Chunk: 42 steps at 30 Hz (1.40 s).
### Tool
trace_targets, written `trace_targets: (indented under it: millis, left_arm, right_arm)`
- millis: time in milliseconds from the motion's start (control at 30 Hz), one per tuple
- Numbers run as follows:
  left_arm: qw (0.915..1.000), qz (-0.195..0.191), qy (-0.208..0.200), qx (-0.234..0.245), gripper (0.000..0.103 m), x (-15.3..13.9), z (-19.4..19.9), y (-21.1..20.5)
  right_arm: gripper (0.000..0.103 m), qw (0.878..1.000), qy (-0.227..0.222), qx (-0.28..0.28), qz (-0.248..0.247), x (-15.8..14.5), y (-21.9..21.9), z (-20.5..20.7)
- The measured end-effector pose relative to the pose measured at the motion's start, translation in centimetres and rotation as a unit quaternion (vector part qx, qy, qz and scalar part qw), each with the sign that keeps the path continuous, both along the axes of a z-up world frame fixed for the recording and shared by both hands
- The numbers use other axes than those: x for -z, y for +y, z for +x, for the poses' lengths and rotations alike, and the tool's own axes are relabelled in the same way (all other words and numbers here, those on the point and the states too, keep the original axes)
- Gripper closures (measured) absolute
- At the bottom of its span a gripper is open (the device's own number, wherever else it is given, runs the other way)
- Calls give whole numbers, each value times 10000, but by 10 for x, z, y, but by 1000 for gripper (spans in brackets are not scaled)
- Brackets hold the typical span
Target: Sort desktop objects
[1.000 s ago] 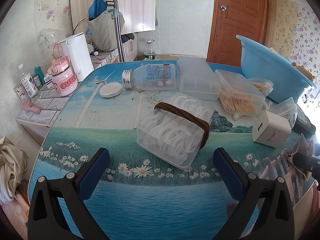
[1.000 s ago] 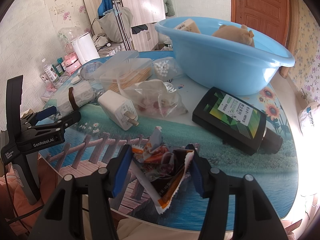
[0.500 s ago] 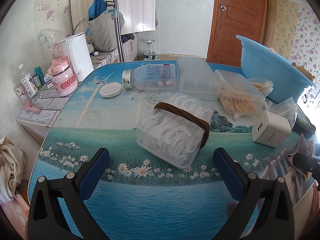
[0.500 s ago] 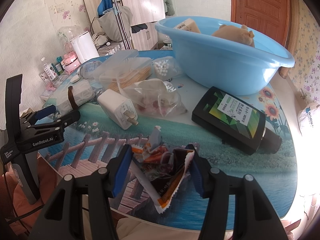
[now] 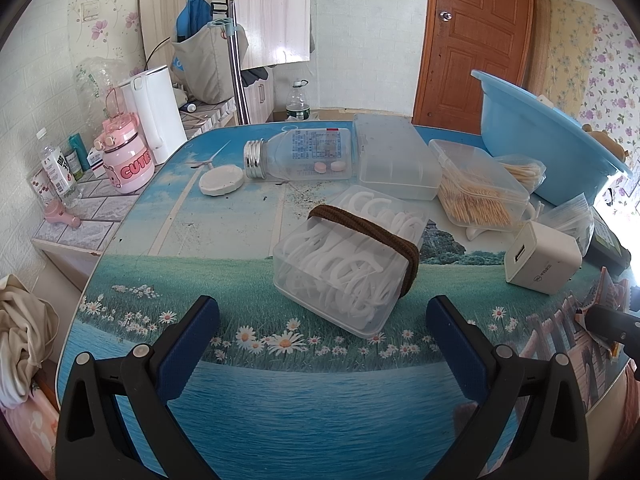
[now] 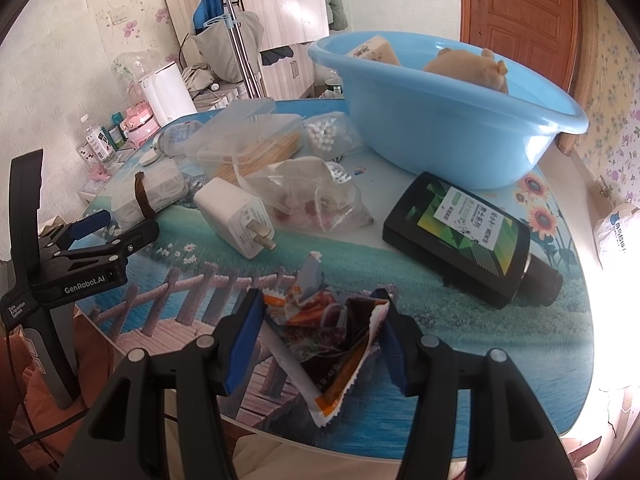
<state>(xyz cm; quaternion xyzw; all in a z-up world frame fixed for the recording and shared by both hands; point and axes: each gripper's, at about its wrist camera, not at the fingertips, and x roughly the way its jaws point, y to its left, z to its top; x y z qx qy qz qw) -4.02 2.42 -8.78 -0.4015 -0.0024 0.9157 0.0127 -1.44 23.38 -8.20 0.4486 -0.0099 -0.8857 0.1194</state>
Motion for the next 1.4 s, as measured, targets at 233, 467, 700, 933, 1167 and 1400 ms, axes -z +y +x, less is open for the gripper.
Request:
trace_targets:
  millis: [233,467,700,933,1167,1400]
  left_arm:
    - [10000,-2,2,2,0,0,0,0]
    - [10000,0,2,5,0,0,0,-1]
    - [10000,0,2,6,0,0,0,-1]
    - [10000,-1,2,22,0,0,0,-1]
    - [10000,-1,2,23,0,0,0,-1]
    - [10000,0,3,22,0,0,1,-1]
  right_arm:
    - [48,10000,-3,-3,-17,-1,1,0]
    - [48,10000,7,4,-38,-1,2,1]
    - [48,10000,2,12,-63,-1,3,1]
    - [48,10000,6,7,-56,-1,3,1]
    - [48,10000,5,9,-52,-1,3,1]
    - [48,10000,2,6,-47,-1,3,1]
